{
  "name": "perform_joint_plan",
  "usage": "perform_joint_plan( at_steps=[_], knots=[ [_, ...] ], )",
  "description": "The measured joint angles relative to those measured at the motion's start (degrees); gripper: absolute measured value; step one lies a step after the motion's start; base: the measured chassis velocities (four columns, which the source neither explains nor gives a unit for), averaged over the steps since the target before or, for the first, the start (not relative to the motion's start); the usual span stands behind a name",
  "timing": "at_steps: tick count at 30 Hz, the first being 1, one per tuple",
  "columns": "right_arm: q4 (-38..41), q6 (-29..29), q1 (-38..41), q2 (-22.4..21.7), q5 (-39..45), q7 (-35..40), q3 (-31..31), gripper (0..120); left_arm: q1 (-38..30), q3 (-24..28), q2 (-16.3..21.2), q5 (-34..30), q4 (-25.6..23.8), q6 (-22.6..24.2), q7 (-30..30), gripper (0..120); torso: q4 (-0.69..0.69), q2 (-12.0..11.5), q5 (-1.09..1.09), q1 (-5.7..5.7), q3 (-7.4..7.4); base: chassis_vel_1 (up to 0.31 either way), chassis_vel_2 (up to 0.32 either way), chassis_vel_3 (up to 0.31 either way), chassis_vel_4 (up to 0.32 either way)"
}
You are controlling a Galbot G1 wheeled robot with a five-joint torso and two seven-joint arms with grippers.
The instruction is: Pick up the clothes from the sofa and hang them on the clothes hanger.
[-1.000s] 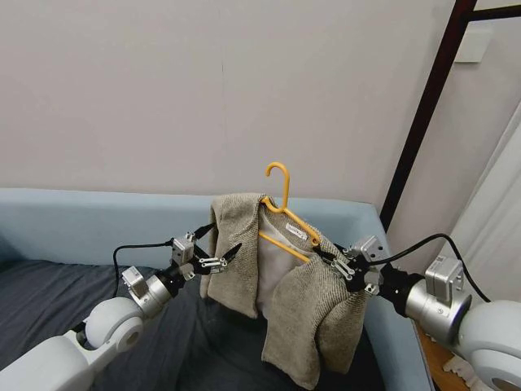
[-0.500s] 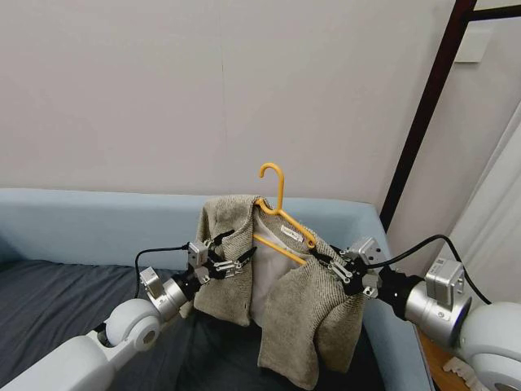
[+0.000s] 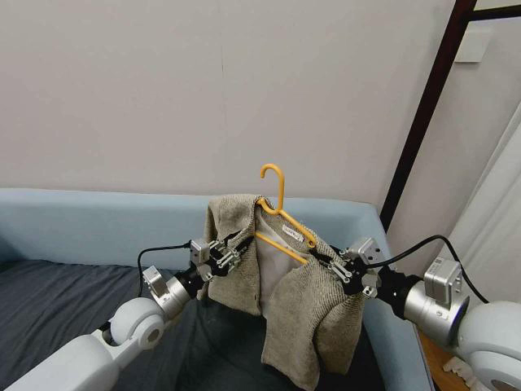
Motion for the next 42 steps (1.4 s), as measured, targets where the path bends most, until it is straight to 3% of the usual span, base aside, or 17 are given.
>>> perform_joint_plan(
  at_steps=[4, 11, 20, 24, 34, 42],
  knots=[
    [-0.25, 0.07, 0.12, -0.01, 0.21, -0.02, 0.01, 10, -0.2, -1.01, 0.17, 0.74, 0.59, -0.24, -0.36, 1, 0.0, 0.0, 0.0, 0.0, 0.0, 0.0, 0.0, 0.0, 0.0],
    [-0.55, 0.12, 0.12, -0.04, 0.41, -0.23, 0.06, 10, -0.26, -3.22, 2.08, 0.68, 0.84, -0.65, -0.9, 1, 0.0, 0.0, 0.0, 0.0, 0.0, 0.0, 0.0, 0.0, 0.0],
    [-0.83, -0.01, 0.15, 0.18, 0.5, -0.13, 0.02, 10, -3.46, -4.55, 9.14, -1.78, 0.52, -1.5, -0.95, 1, 0.0, 0.0, -0.01, 0.0, 0.0, 0.0, 0.0, 0.0, 0.0],
    [-0.82, -0.14, 0.25, 0.17, 1.07, 0.03, 0.01, 10, -4.47, -4.58, 10.57, -2.54, 0.09, -1.6, -0.86, 1, 0.0, 0.0, 0.0, 0.0, 0.0, 0.0, 0.0, 0.0, 0.0],
    [-0.34, 0.08, 0.37, -0.33, 2.86, 0.16, 0.97, 10, 1.47, -4.05, 10.08, 4.25, -5.85, -2.5, 0.81, 1, -0.01, 0.0, 0.0, 0.0, 0.0, 0.0, 0.0, 0.0, 0.0],
    [-0.34, -0.02, 1.11, -1.57, 6.09, 0.95, 1.97, 10, 3.01, -3.96, 9.69, 6.69, -4.35, -4.12, 1.41, 1, 0.01, 0.0, 0.0, 0.0, 0.0, 0.0, 0.0, 0.0, 0.0]
  ],
)
